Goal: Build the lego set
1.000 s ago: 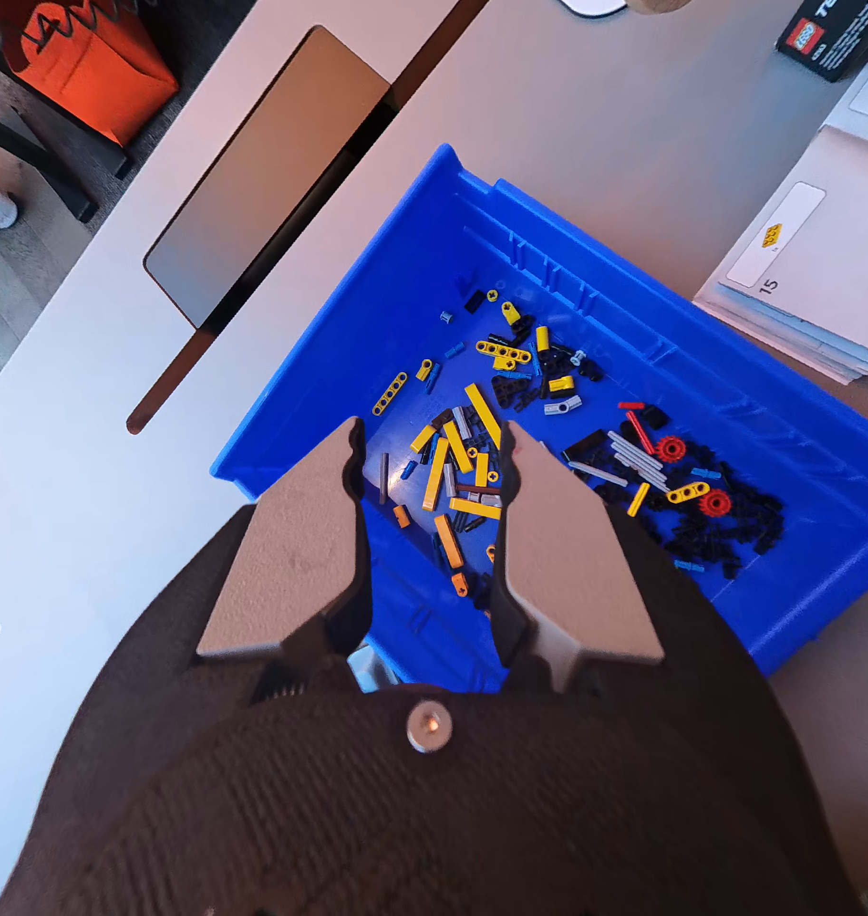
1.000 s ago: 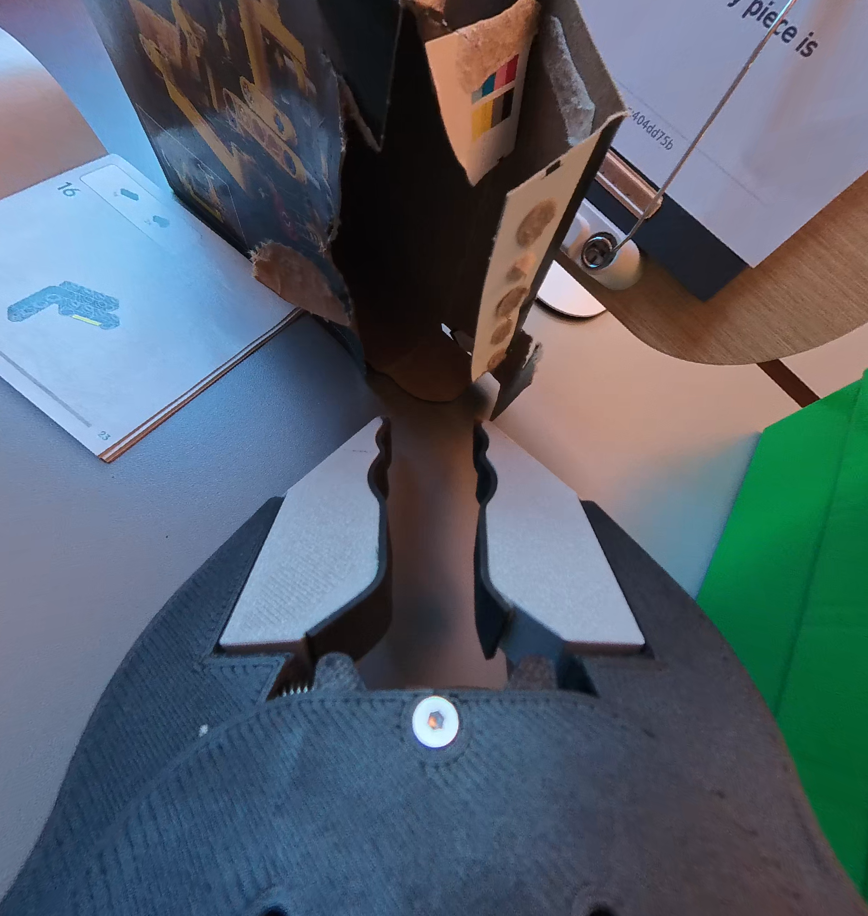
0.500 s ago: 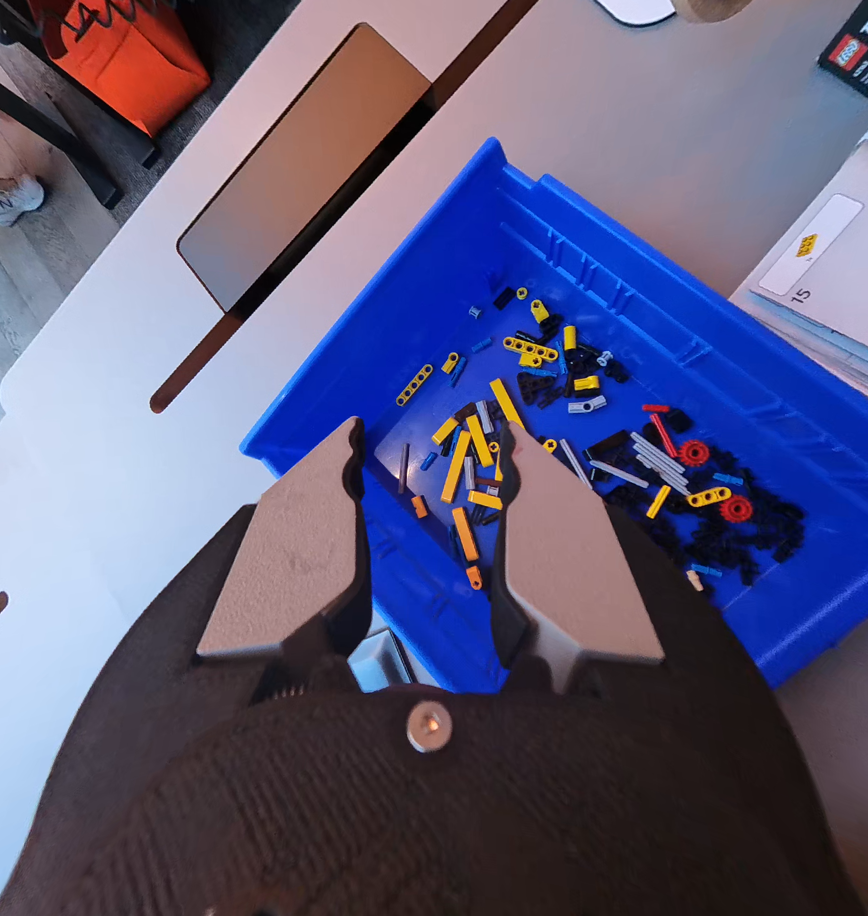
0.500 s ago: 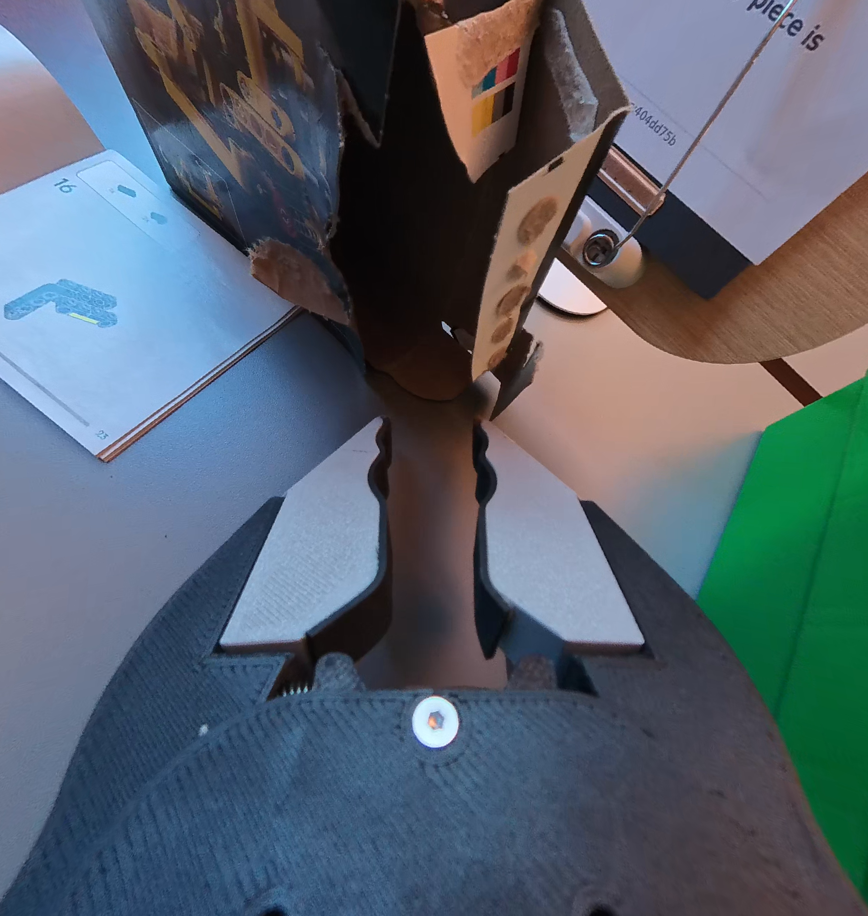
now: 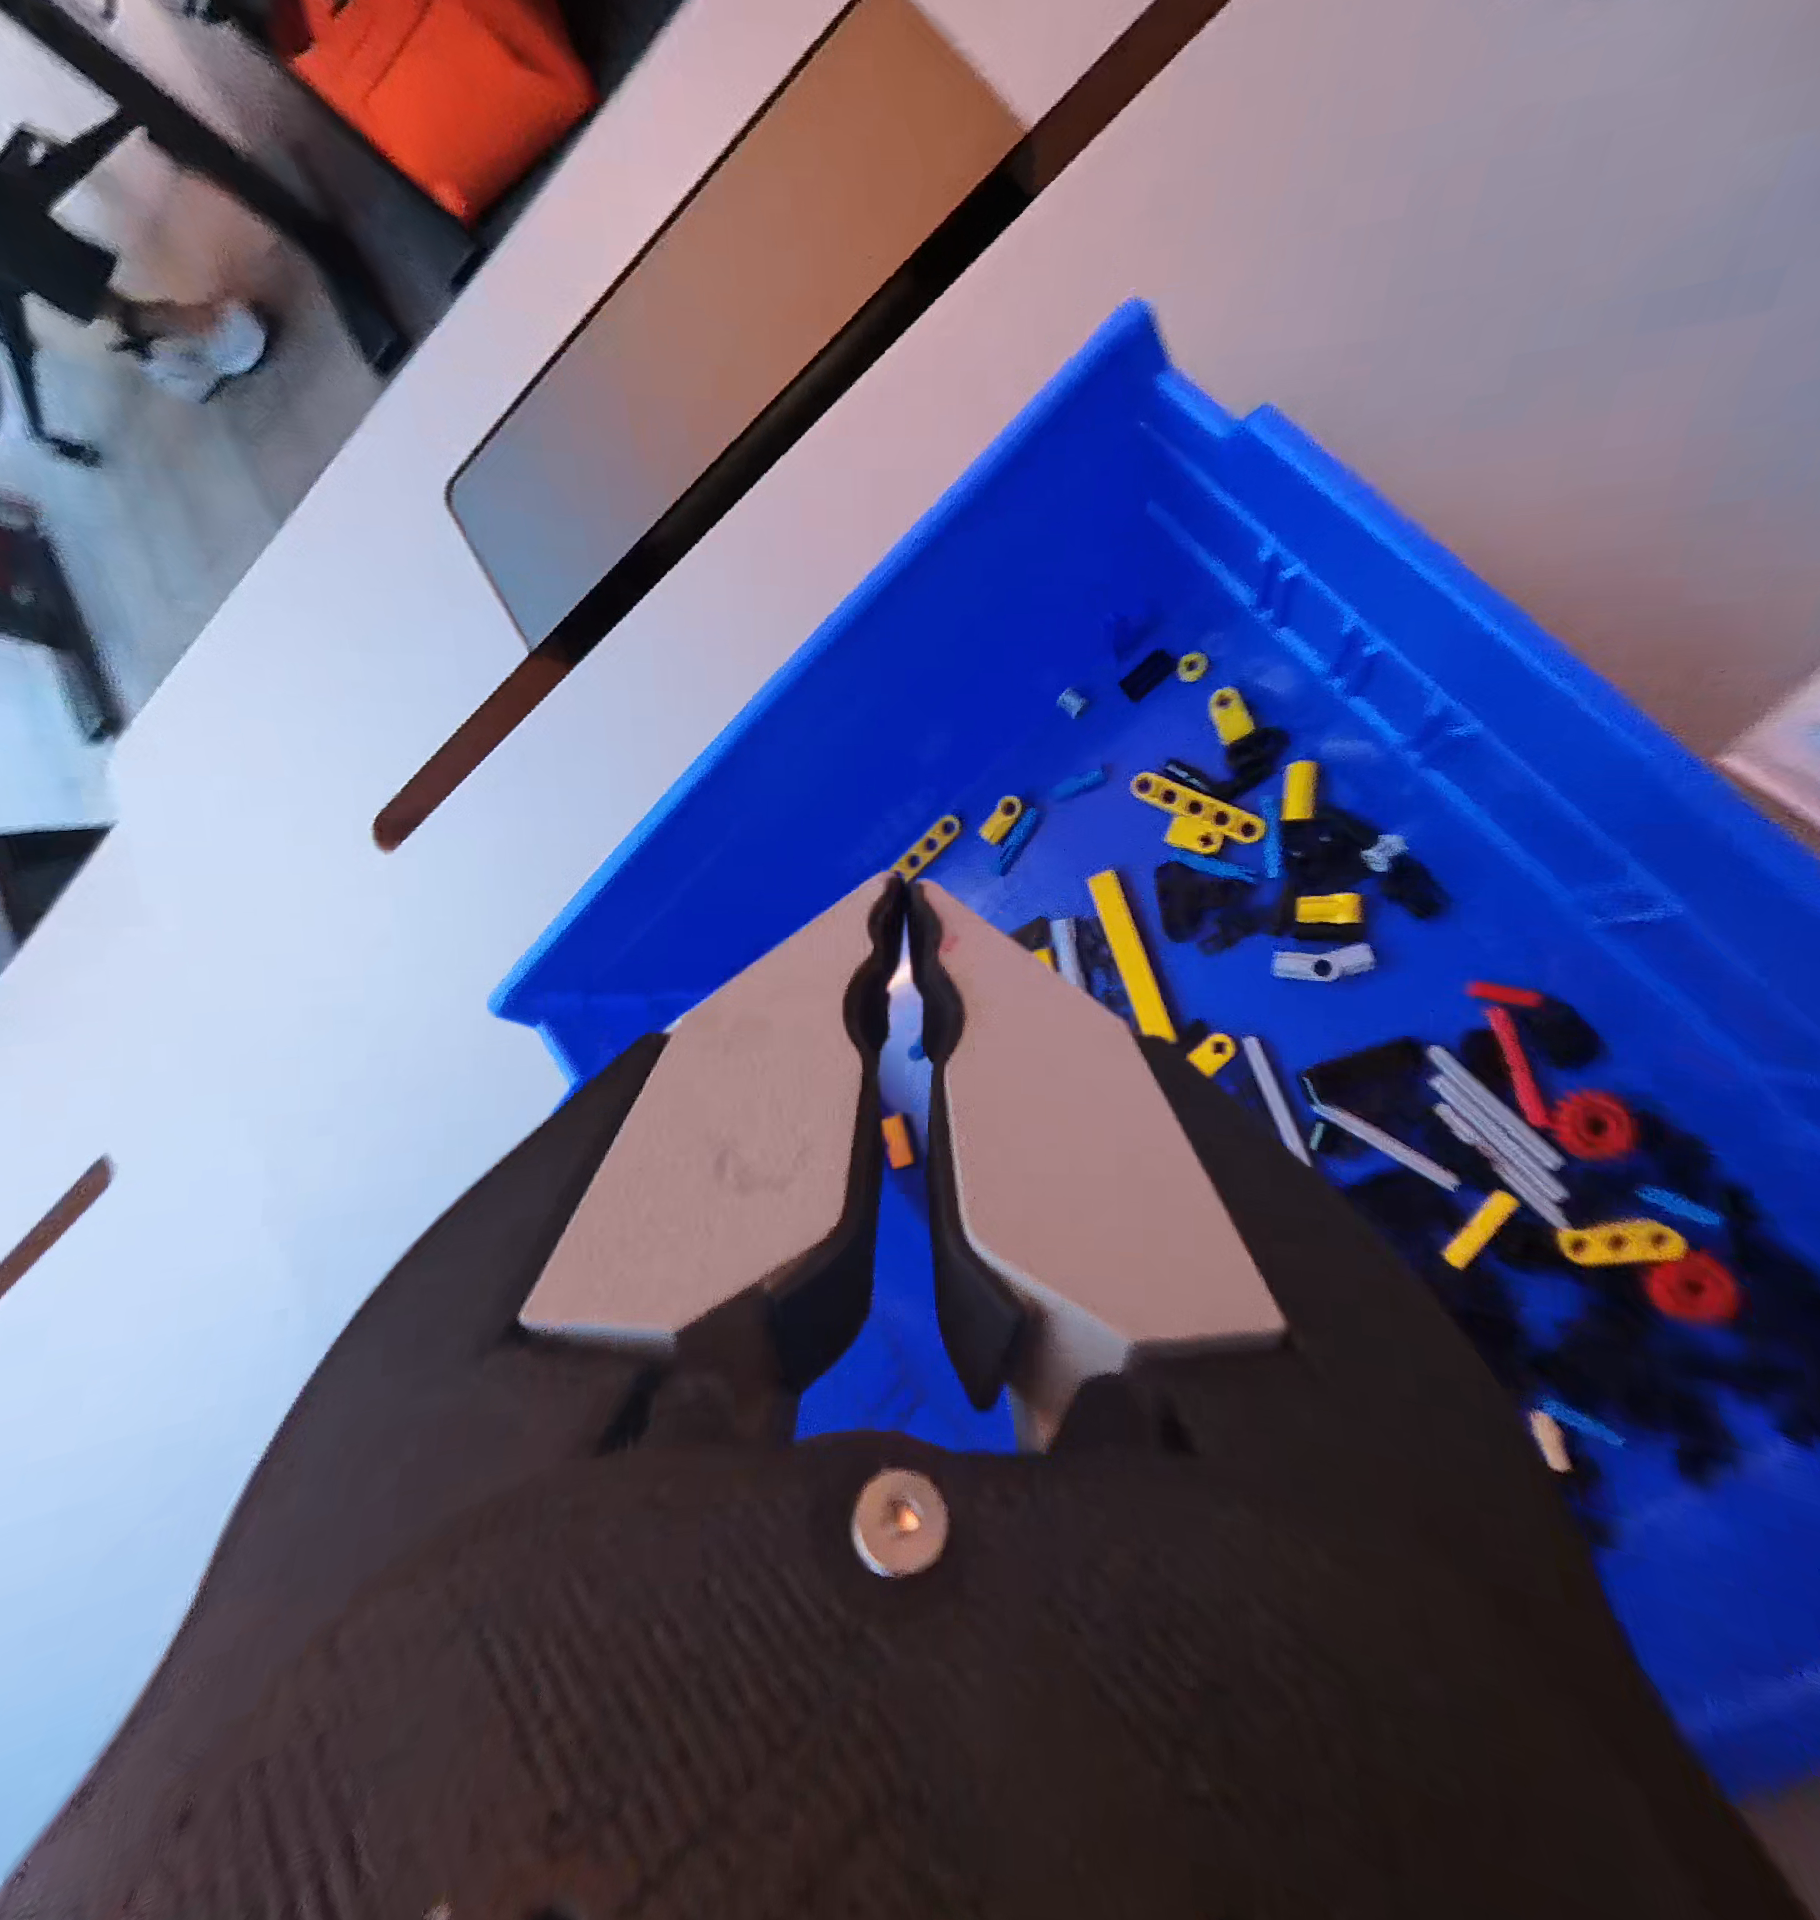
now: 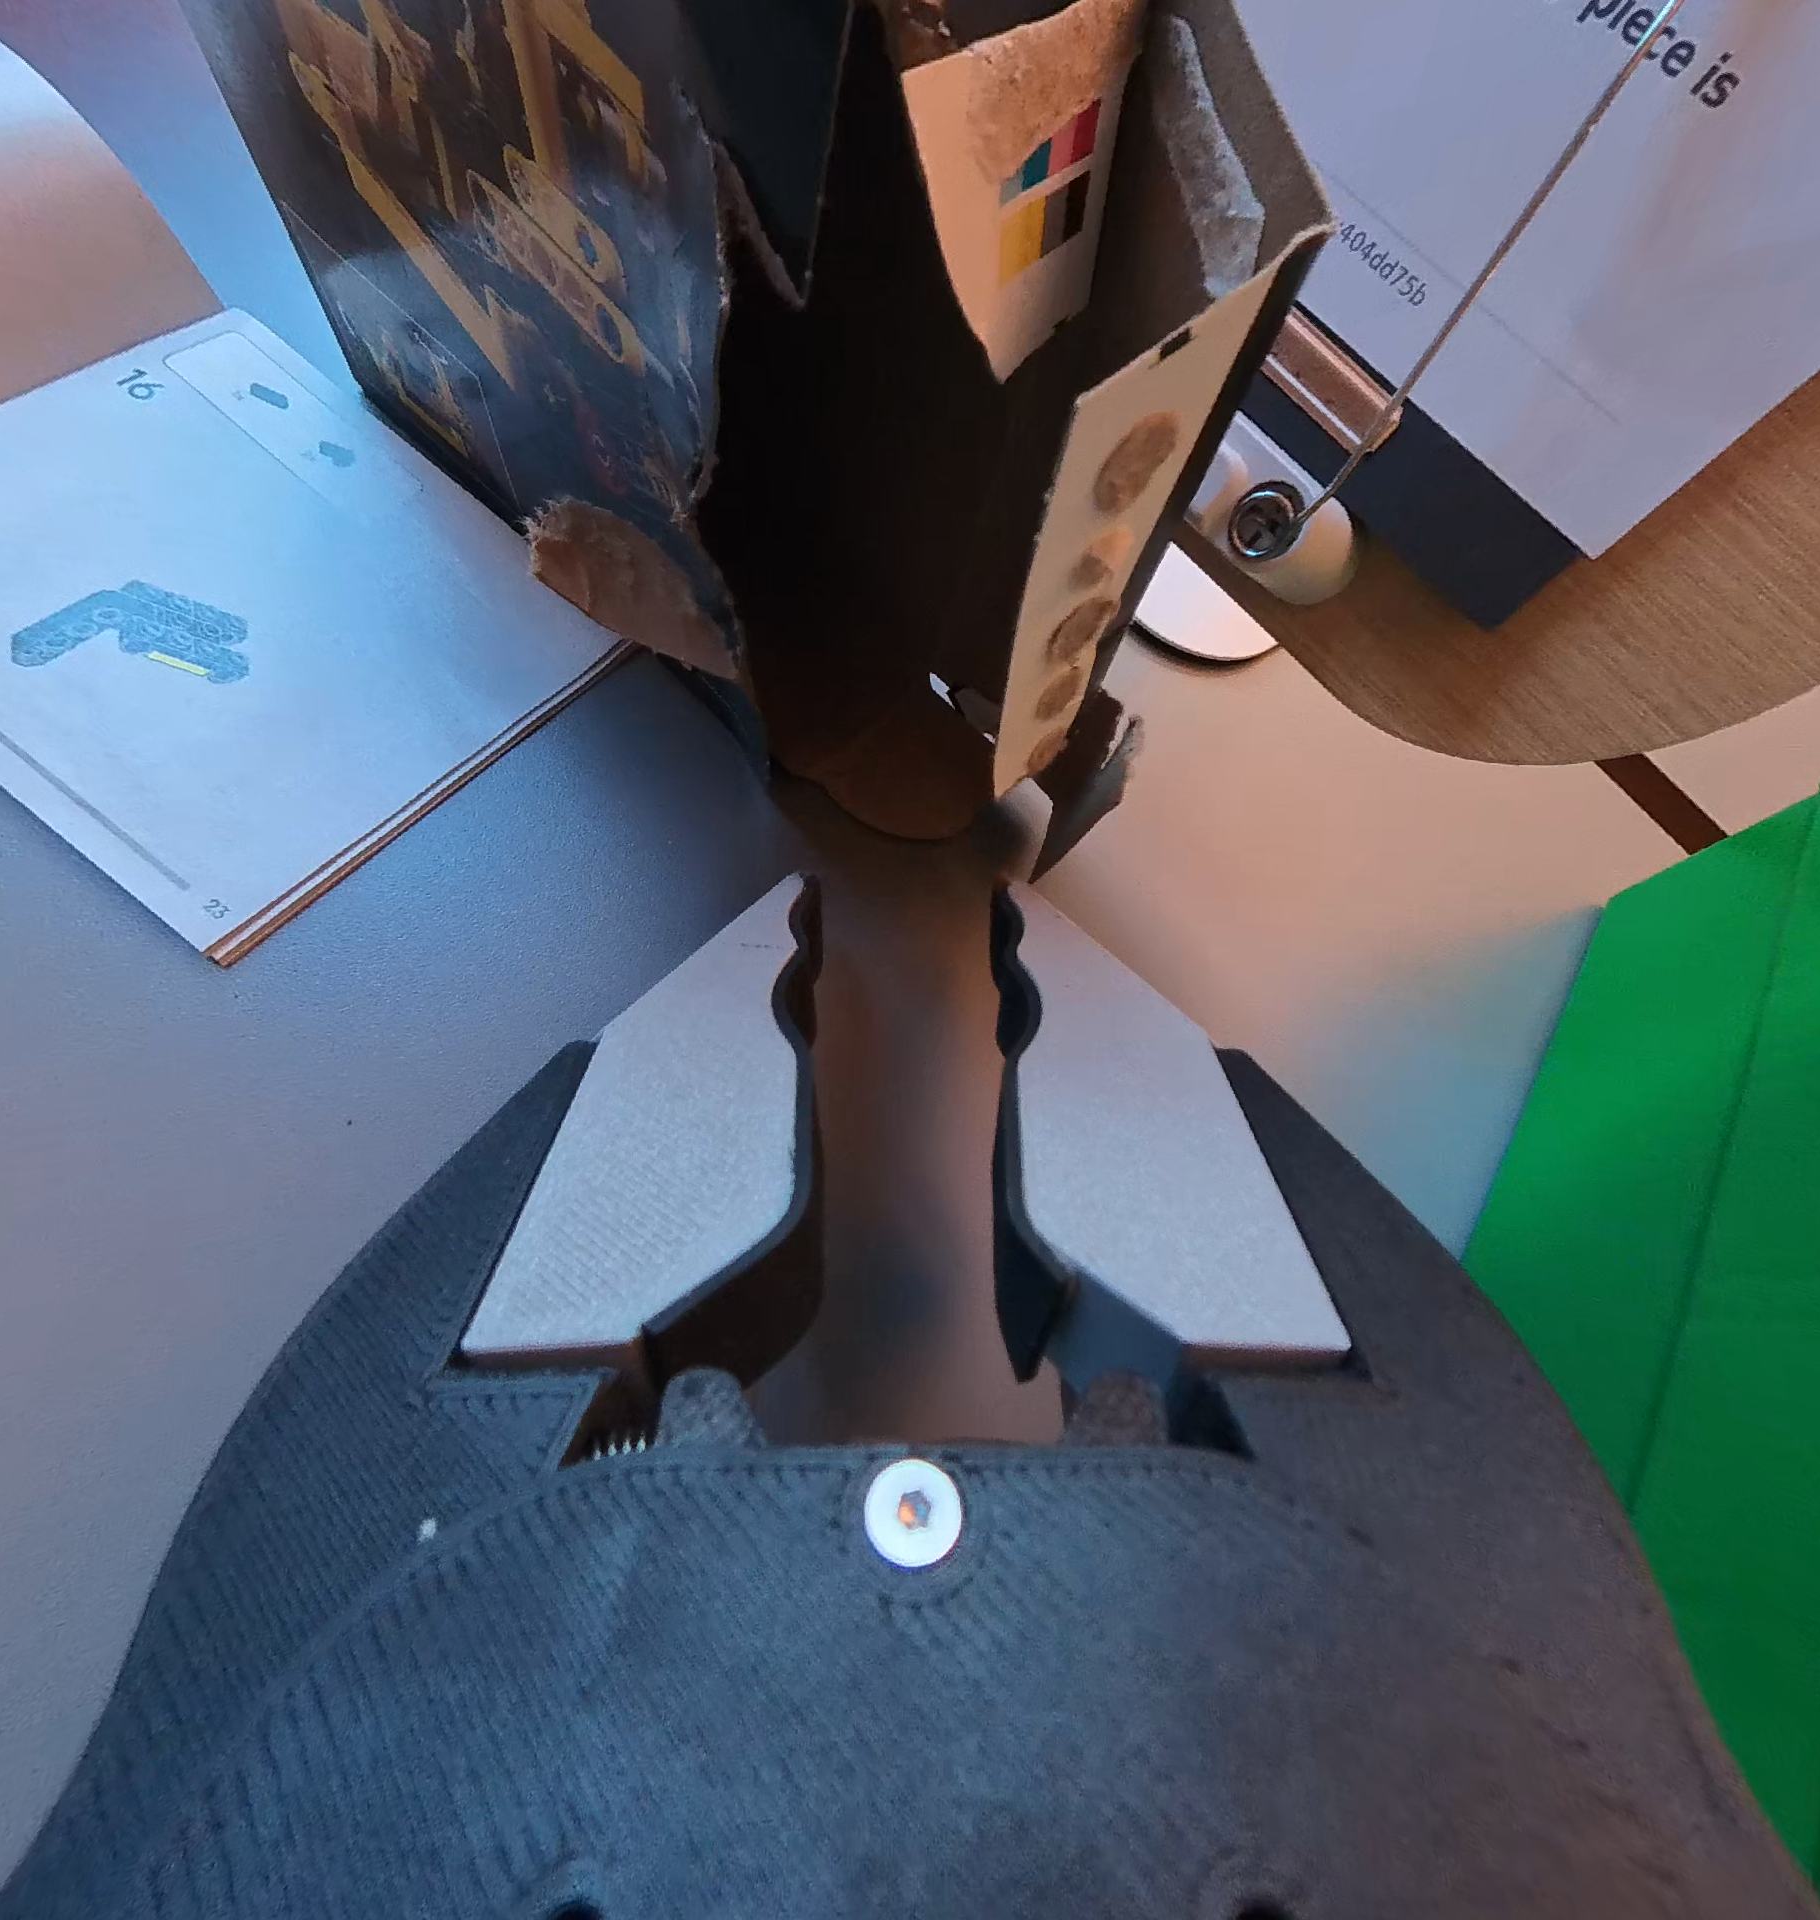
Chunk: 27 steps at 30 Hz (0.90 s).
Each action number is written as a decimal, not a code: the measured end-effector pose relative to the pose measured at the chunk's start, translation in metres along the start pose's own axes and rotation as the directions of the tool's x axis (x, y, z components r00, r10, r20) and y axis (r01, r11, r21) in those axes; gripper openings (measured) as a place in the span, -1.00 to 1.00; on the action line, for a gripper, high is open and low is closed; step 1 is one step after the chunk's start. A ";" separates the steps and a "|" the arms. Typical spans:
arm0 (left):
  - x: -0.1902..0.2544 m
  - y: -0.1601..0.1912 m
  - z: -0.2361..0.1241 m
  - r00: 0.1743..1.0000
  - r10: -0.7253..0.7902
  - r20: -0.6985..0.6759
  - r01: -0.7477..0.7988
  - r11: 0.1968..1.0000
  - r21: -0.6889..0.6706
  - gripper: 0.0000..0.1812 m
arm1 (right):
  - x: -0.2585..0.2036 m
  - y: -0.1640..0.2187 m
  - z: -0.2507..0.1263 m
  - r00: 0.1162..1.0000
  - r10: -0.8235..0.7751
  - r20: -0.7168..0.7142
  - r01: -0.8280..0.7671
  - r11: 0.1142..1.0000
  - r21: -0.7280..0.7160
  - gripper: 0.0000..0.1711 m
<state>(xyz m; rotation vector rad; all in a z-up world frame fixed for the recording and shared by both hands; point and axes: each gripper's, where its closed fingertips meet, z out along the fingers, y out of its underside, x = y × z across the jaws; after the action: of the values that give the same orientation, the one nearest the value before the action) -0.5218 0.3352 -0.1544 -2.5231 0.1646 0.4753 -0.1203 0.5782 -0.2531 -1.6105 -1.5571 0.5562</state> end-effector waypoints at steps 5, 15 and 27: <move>0.008 0.020 0.024 0.997 0.056 0.055 -0.048 0.990 -0.134 -0.96 | -0.001 -0.001 -0.001 1.000 -0.005 0.000 0.005 1.000 0.006 -0.67; 0.017 0.042 0.068 0.952 0.200 -0.232 -0.272 0.902 -0.337 -0.70 | -0.001 -0.008 -0.007 1.000 0.003 0.011 -0.004 0.997 0.073 -0.72; 0.020 0.084 0.075 0.922 0.280 -0.267 -0.383 0.760 -0.525 -0.75 | -0.010 -0.017 -0.014 0.999 0.008 0.054 -0.015 0.991 0.136 -0.74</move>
<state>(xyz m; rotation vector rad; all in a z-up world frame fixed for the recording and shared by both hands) -0.5437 0.3065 -0.2628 -3.1482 0.6379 0.4963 -0.1208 0.5639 -0.2337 -1.5131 -1.5155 0.7014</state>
